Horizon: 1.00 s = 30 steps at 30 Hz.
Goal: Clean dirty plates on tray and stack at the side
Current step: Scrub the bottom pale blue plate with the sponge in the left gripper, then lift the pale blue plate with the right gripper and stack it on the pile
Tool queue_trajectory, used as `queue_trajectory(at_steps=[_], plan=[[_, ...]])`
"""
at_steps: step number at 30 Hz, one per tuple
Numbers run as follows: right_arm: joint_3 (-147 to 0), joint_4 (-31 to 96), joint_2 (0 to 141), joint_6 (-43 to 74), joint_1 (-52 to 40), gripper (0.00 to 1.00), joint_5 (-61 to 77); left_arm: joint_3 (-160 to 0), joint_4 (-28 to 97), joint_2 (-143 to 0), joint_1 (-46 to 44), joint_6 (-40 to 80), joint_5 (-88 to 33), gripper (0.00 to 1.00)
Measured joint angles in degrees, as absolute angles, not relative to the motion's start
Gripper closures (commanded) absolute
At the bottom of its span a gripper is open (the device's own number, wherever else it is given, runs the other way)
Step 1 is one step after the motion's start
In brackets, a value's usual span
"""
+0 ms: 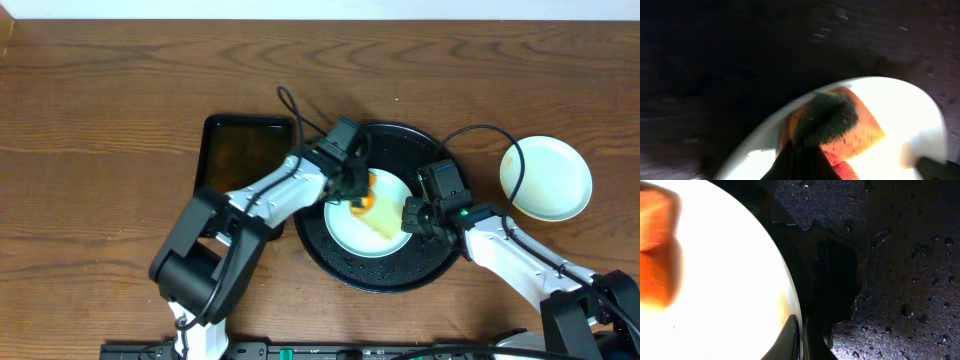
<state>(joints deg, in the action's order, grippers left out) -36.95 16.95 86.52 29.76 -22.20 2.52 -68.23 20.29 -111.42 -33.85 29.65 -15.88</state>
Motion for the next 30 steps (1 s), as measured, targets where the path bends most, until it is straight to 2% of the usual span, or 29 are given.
queue_trajectory(at_steps=[6, 14, 19, 25, 30], plan=[[-37.01, 17.08, 86.52, 29.76, -22.2, 0.99, 2.52, -67.61, 28.08, -106.37, -33.04, 26.48, -11.6, 0.92], [-36.88, 14.92, 86.65, 29.26, -22.22, 0.99, 1.15, -67.33, 33.43, -91.94, -29.78, 23.75, -6.46, 0.93], [-36.84, 9.54, 87.33, 25.26, -22.22, 0.99, -1.06, -67.31, 36.29, -90.7, -23.83, 23.51, -2.85, 0.93], [-38.44, 10.5, 85.27, 20.51, -22.22, 0.99, -2.55, -67.31, 37.58, -90.72, -14.06, 23.49, -0.84, 0.92], [-40.8, 11.51, 79.57, 16.58, -22.22, 0.99, -9.15, -67.31, 37.8, -90.72, -7.4, 23.49, 0.01, 0.92]])
